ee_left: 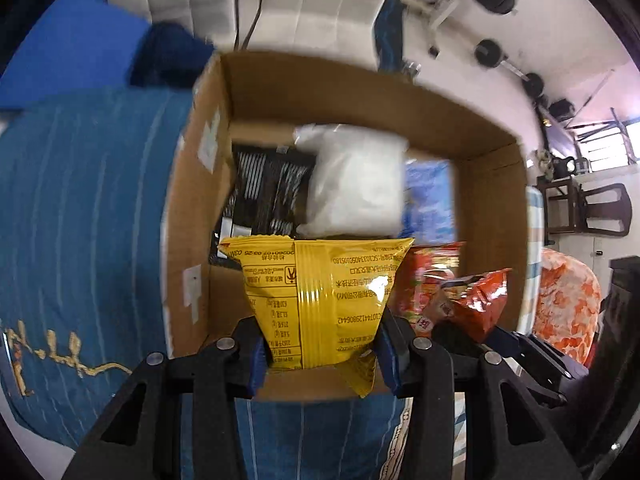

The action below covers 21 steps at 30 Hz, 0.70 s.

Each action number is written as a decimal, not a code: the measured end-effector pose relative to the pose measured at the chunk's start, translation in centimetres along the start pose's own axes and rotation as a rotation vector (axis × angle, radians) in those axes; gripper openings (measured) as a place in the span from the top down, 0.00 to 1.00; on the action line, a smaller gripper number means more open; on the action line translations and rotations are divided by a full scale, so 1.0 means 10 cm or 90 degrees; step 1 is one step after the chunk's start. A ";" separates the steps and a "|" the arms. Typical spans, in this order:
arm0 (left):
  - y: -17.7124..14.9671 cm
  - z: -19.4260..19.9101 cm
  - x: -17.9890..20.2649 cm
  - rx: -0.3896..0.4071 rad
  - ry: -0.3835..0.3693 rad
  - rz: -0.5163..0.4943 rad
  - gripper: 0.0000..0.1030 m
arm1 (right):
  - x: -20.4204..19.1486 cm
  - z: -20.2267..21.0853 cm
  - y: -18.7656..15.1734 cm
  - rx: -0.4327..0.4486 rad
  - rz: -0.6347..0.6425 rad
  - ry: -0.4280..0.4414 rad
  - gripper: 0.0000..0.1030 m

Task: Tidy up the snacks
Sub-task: 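Carry the yellow pack and orange chip bag into the box with both tools, then open both tools to release the yellow pack and orange bag in the box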

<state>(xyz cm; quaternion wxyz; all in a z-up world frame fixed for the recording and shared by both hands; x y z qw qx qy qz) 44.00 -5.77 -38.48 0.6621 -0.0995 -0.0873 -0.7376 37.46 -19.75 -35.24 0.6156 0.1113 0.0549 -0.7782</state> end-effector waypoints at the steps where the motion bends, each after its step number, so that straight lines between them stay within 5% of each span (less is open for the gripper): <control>1: 0.00 -0.11 -0.03 -0.014 0.003 0.002 0.60 | 0.00 -0.11 0.03 -0.011 -0.002 -0.001 0.55; 9: 0.05 -0.70 -0.14 -0.101 0.024 -0.010 0.60 | -0.04 -0.73 0.10 -0.073 0.014 -0.014 0.54; 21: 0.05 -0.84 -0.07 -0.115 0.048 -0.029 0.59 | -0.08 -1.14 0.14 -0.115 0.021 -0.020 0.53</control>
Point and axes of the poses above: each gripper's, at about its wrist camera, not at the fingertips, and z roughly against the way its jaws point, x to its right, y to its top, the point moved 7 cm from there along -z, roughly the way its jaws point, and after that the axes turned 1 degree about -y, right-handed, at the moved point
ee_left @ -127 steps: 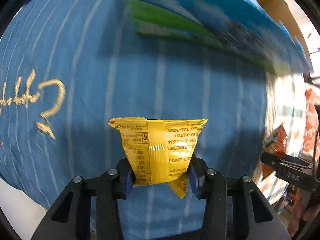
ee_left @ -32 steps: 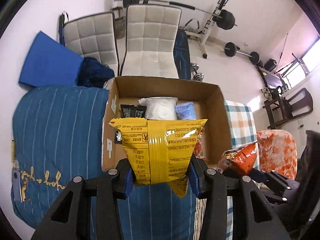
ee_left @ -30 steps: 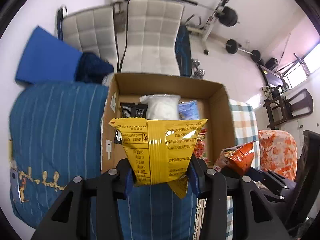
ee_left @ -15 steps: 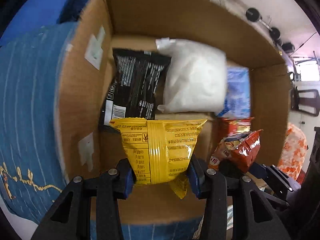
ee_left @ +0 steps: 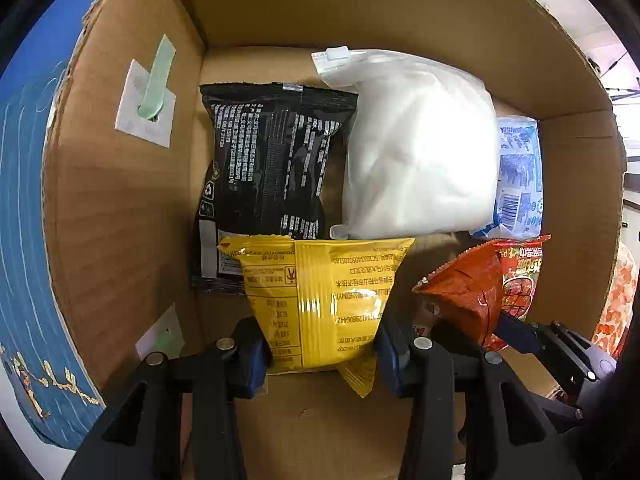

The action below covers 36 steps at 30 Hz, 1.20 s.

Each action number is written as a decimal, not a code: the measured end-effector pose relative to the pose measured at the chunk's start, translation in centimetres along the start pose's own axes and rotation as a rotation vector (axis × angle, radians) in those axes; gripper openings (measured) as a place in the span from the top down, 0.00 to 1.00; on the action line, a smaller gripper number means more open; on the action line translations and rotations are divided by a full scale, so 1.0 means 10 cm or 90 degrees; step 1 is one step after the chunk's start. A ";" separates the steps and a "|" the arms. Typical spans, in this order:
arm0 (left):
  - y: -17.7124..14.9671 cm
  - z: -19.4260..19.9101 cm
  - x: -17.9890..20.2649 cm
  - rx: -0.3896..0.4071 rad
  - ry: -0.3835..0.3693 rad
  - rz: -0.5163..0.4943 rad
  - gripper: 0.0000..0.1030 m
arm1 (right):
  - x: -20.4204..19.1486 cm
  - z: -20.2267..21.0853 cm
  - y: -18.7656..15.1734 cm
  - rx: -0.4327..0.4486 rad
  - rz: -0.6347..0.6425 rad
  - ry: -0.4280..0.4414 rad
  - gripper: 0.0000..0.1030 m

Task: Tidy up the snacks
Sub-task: 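Open both tools to release the yellow pack and orange bag in the box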

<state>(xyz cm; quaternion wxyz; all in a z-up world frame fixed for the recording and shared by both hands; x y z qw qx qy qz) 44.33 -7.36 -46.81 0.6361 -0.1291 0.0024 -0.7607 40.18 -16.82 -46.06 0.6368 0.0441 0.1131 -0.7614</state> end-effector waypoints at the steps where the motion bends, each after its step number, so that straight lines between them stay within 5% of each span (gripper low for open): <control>1: -0.02 0.01 0.01 0.001 0.001 0.000 0.58 | -0.01 -0.01 0.01 -0.001 0.001 0.001 0.53; 17: -0.28 0.63 0.06 0.105 0.049 -0.006 0.37 | -0.14 0.18 -0.03 0.013 0.018 -0.015 0.51; 22: -0.33 0.92 -0.04 0.139 0.044 0.000 0.28 | -0.10 0.45 -0.09 0.045 0.028 -0.033 0.42; 28: -0.44 1.23 0.05 0.196 0.088 -0.019 0.01 | 0.06 0.79 -0.19 0.087 0.021 -0.056 0.31; 31: -0.45 1.30 0.05 0.210 0.088 -0.021 0.00 | 0.18 0.93 -0.24 0.105 0.014 -0.074 0.31; 36: -0.55 1.47 0.12 0.241 0.098 -0.022 0.00 | 0.30 1.10 -0.38 0.116 0.005 -0.074 0.08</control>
Point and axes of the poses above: each gripper's, at about its wrist camera, not at the fingertips, and z roughly against the way its jaws point, x to its right, y to its top, the point moved 7 cm from there along -z, roughly the way its jaws point, and after that the axes turned 1 degree about -y, right-handed, at the moved point
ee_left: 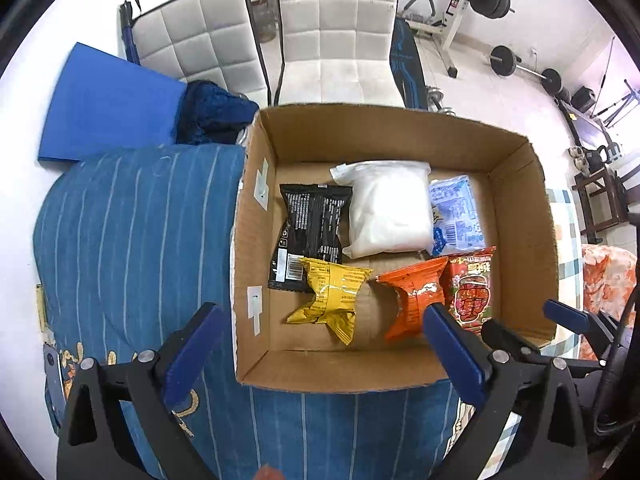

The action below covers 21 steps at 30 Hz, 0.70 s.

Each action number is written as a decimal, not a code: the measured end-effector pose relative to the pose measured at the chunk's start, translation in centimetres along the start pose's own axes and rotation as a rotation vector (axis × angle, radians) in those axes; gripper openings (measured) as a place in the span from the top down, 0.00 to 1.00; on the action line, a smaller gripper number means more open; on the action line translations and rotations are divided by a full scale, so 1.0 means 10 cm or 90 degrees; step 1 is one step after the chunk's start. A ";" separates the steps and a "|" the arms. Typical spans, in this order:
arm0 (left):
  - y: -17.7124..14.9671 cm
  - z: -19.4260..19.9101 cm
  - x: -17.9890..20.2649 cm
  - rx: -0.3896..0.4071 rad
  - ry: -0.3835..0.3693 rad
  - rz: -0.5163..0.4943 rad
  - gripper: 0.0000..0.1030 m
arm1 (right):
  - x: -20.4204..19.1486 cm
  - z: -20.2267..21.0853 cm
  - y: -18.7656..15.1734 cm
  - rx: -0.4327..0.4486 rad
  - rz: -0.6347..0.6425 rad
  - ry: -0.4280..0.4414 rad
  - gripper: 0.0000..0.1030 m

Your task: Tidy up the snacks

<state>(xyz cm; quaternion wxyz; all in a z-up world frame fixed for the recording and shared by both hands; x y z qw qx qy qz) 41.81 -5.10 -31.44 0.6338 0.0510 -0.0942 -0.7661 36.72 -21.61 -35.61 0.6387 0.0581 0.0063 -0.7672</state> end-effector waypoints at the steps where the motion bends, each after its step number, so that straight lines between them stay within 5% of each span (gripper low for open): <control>1: -0.01 0.05 0.01 0.007 -0.002 0.000 0.00 | 0.02 0.03 -0.02 0.003 -0.001 -0.002 0.05; 12: -0.27 0.82 0.20 0.099 0.011 -0.011 0.00 | 0.14 0.49 -0.27 0.044 -0.015 -0.023 0.03; 21: -0.70 1.72 0.26 0.178 0.004 -0.007 0.00 | 0.24 1.53 -0.79 0.117 -0.037 0.003 0.03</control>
Point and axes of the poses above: each gripper's, at about its wrist camera, not at the fingertips, and z roughly against the way its jaws point, x to its right, y to its top, the point moved 7 cm from there along -z, roughly the way its jaws point, and after that the axes turned 1 degree about -y, right-handed, at the moved point
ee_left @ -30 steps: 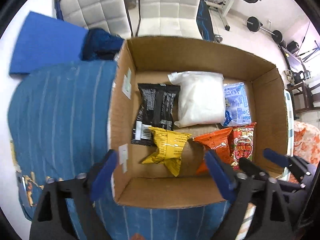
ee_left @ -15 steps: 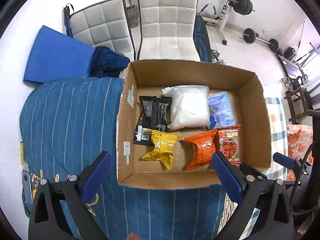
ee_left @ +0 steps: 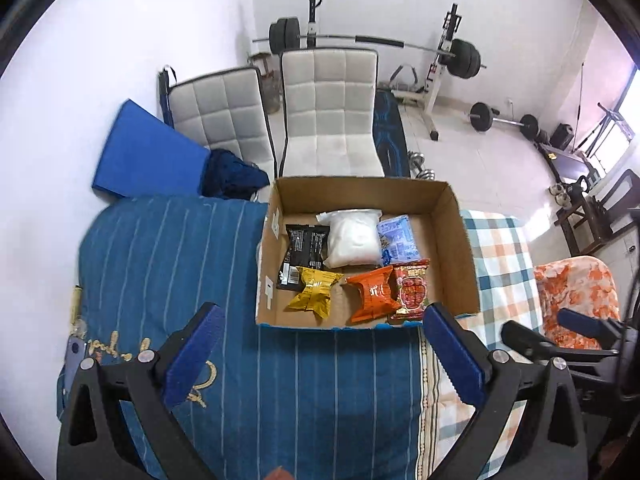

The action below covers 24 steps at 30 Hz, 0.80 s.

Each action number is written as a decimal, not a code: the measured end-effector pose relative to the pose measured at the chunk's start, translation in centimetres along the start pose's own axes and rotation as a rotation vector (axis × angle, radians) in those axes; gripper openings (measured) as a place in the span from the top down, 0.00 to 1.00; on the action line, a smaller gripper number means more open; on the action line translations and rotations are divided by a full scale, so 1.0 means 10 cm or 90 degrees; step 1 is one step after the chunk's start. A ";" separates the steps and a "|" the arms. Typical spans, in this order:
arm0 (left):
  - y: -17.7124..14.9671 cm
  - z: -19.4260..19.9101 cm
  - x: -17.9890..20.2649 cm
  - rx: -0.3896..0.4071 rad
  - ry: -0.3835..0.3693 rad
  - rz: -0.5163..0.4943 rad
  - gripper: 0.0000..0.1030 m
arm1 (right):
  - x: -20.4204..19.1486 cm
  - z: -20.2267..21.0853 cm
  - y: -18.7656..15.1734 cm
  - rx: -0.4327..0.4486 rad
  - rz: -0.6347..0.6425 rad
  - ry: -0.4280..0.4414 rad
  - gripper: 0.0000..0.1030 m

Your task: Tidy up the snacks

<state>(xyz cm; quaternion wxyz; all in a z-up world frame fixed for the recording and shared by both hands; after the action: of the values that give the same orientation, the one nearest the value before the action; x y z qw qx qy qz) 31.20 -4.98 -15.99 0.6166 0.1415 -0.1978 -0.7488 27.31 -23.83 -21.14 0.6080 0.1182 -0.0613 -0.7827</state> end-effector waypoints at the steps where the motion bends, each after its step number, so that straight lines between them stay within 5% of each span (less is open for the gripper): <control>1: -0.01 0.06 0.00 0.002 0.003 0.000 0.00 | 0.01 0.11 -0.03 0.009 0.002 0.000 0.02; 10: -0.18 0.69 0.04 0.030 -0.005 0.006 0.00 | -0.03 1.07 -0.35 0.078 0.017 0.016 0.02; 24: -0.40 1.20 0.19 0.052 -0.017 -0.008 0.00 | -0.15 1.79 -0.85 0.110 0.046 0.040 0.02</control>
<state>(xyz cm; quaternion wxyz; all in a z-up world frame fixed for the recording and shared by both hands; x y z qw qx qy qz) 21.88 -4.79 -7.22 0.6031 0.1576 -0.2353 -0.7457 15.05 -21.06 -5.75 0.6252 0.1924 -0.1134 -0.7479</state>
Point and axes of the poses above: each gripper's, at about its wrist camera, not at the fingertips, and z roughly against the way its jaws point, x to its right, y to its top, the point moved 7 cm from there along -z, roughly the way its jaws point, and after that the axes turned 1 degree about -y, right-handed, at the moved point
